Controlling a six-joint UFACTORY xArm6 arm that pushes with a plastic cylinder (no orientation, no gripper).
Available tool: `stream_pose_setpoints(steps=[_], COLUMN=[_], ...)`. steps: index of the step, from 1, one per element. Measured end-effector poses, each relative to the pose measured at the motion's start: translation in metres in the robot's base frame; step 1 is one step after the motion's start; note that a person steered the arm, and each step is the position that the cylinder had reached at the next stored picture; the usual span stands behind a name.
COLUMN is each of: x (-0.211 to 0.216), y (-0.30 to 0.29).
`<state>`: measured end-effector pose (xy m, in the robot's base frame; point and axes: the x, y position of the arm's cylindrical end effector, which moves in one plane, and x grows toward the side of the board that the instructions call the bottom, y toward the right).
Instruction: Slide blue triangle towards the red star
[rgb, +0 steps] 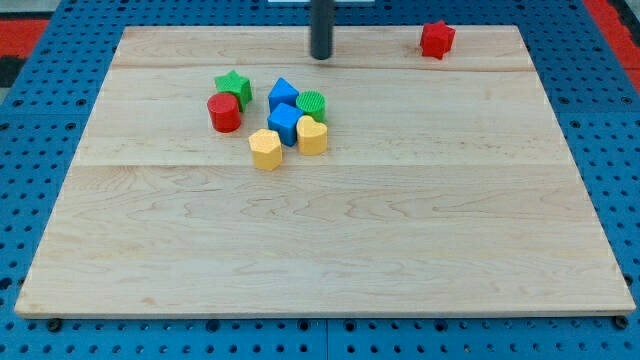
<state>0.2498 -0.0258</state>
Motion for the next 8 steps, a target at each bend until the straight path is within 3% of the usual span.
stream_pose_setpoints(steps=[3,4,5,8], x=[0.073,0.109,0.117,0.052], y=[-0.061,-0.061,-0.057,0.034])
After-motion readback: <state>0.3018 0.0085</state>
